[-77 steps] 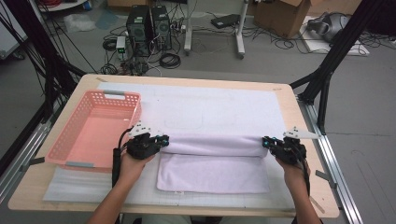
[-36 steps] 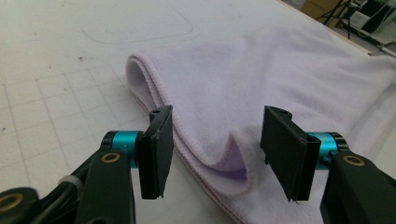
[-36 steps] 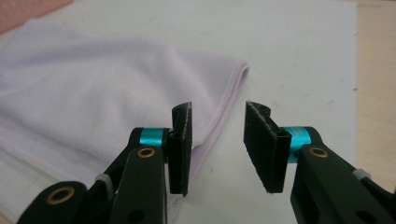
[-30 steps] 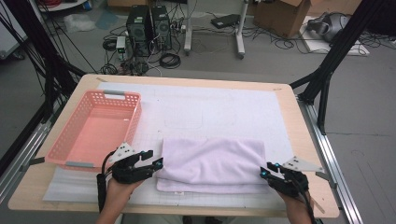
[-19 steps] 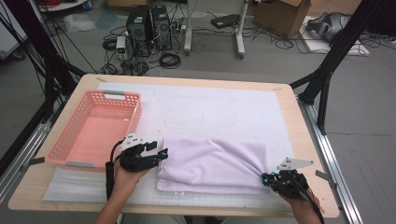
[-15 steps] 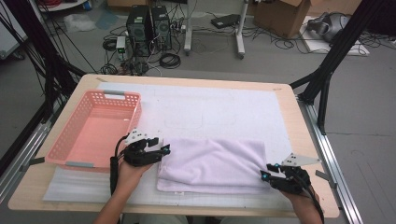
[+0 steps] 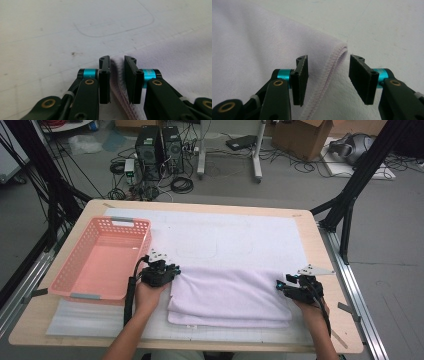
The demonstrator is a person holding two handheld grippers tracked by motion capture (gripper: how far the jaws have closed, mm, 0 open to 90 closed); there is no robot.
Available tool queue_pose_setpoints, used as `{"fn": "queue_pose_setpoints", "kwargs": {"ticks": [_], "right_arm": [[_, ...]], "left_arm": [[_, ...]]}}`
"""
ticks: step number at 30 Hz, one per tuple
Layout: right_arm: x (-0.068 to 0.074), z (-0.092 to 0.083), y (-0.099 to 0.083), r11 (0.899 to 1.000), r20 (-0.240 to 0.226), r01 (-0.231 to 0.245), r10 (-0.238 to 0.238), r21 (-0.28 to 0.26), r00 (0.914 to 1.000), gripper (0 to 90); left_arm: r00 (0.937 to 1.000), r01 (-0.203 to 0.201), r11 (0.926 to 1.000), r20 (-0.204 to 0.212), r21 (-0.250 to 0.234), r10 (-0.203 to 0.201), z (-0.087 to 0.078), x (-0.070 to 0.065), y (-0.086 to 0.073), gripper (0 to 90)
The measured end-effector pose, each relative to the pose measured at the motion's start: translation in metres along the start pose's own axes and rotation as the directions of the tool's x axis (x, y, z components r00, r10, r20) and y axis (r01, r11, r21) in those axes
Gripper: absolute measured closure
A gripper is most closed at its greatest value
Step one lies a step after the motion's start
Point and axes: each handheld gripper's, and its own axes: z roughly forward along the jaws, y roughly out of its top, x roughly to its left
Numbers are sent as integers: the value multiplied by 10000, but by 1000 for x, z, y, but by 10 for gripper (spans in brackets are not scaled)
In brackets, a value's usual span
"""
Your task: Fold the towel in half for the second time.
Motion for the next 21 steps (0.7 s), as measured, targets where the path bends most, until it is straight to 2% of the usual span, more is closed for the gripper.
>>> {"fn": "queue_pose_setpoints", "kwargs": {"ticks": [2, 4, 7, 9, 10, 11, 12, 13, 14, 15, 16, 17, 21], "right_arm": [[-2, -2, 0, 9998, 116, -140, 142, -149, 9998, 466], [-5, -2, 2, 9985, 54, -439, 441, -334, 9990, 443], [-6, 3, 6, 9977, -76, -552, 549, -399, 9985, 417], [-6, 11, 10, 9978, -304, -607, 599, -259, 9977, 406], [-5, 15, 11, 9982, -315, -594, 591, -78, 9978, 406], [-5, 21, 12, 9990, -235, -435, 438, 113, 9988, 411], [-5, 25, 12, 9989, -171, -357, 362, 309, 9992, 415], [-6, 30, 12, 9977, -224, -481, 492, 479, 9985, 422], [-7, 31, 12, 9974, -253, -596, 606, 409, 9978, 474], [-9, 30, 12, 9970, -272, -683, 693, 372, 9972, 555], [-11, 28, 12, 9966, -569, -742, 762, 360, 9955, 764], [-13, 27, 12, 9962, -769, -840, 857, 245, 9934, 796], [-12, 22, 14, 9984, -340, -536, 530, -162, 9980, 821]], "left_arm": [[9993, 300, 9995, 226, 45, -301, 0, 4, -2, 615], [9979, 166, 9996, 615, 214, -179, 0, 4, -4, 520], [9947, 294, 9991, 980, 310, -323, 3, 3, -4, 419], [9934, 192, 9993, 1121, 323, -227, 4, 2, -4, 403], [9917, 139, 9994, 1270, 315, -178, 4, 2, -4, 421], [9880, 93, 9993, 1538, 362, -147, 4, 2, -4, 519], [9874, -90, 9989, 1585, 470, 15, 5, -1, -5, 631], [9888, -178, 9988, 1488, 453, 109, 5, -3, -5, 667], [9864, 174, 9982, 1622, 578, -266, 5, -3, -4, 759], [9870, 277, 9980, 1568, 572, -363, 5, -3, -4, 768], [9877, 296, 9980, 1518, 554, -377, 5, -3, -4, 776], [9885, 412, 9983, 1440, 403, -466, 3, -2, -3, 781], [9912, 550, 9983, 1219, -187, -523, -2, -1, 3, 789]]}}
